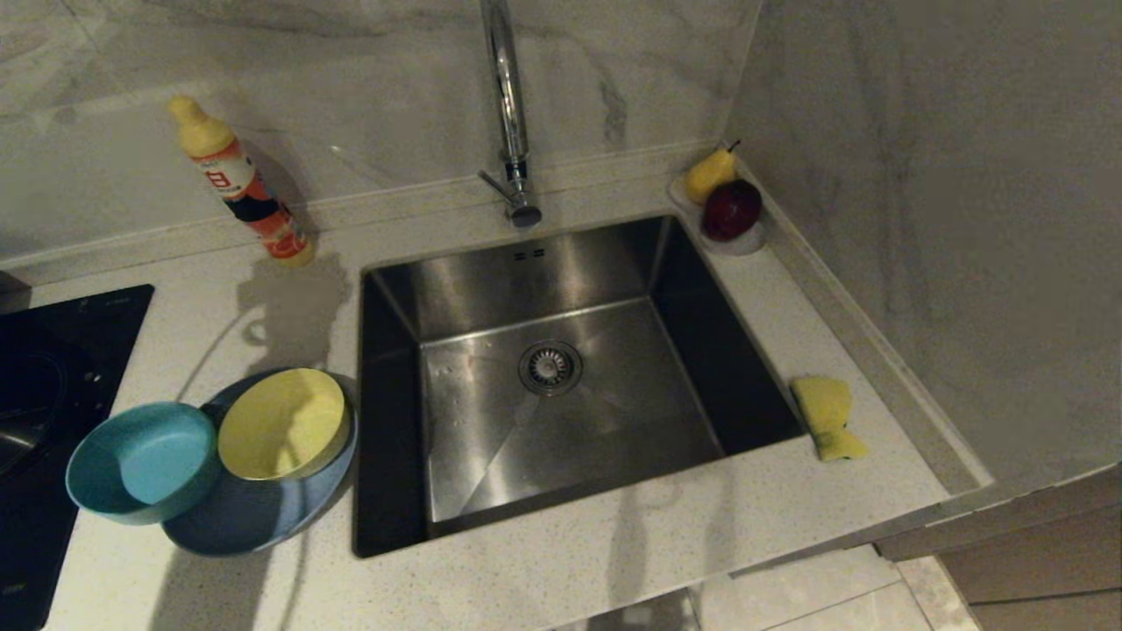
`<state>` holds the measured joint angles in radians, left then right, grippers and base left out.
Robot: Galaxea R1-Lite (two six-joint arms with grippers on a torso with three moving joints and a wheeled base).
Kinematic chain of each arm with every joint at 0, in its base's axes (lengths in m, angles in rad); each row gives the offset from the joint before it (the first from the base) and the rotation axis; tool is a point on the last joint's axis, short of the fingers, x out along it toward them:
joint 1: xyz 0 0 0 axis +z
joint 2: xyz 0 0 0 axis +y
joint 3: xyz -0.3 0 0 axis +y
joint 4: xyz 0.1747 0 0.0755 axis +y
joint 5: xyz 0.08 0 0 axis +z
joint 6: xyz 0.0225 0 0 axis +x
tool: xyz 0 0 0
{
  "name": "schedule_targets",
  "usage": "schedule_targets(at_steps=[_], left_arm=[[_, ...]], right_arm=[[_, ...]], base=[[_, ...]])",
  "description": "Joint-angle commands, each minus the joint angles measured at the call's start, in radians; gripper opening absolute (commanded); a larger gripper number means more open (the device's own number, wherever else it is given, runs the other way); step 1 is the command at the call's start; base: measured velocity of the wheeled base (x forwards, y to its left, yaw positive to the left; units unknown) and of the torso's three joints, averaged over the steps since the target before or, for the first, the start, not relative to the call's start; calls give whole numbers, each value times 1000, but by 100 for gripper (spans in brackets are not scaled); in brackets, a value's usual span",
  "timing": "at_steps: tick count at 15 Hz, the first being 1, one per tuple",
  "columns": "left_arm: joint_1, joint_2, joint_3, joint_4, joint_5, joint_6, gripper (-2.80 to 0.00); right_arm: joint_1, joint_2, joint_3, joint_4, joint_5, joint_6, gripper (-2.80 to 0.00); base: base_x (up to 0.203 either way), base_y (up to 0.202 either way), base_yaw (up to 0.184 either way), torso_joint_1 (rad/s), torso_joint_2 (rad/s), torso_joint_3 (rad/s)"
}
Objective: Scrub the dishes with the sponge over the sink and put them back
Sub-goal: Turn on the faucet
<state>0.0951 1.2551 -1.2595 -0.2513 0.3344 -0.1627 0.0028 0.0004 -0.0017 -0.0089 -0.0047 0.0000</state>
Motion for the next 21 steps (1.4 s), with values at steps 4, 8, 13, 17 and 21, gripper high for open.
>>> schedule_targets(at_steps=[4,8,13,17,21], left_arm=[[-20,-473,434,101,-95,66,-280],[-25,-726,842,106,-204,103,-280],[-34,-976,1146,100,-307,148,-280],[-42,-991,1299,-55,-315,172,-280],[-84,-1136,1300,87,-302,178,-280]], right_arm=[[0,-2,0,0,0,0,-280],[0,-2,0,0,0,0,-280],[0,-2,0,0,0,0,-280],[0,-1,0,0,0,0,-280],[0,-2,0,0,0,0,-280]], base=[[0,0,0,0,0,0],[0,0,0,0,0,0],[0,0,0,0,0,0],[0,0,0,0,0,0],[0,0,0,0,0,0]])
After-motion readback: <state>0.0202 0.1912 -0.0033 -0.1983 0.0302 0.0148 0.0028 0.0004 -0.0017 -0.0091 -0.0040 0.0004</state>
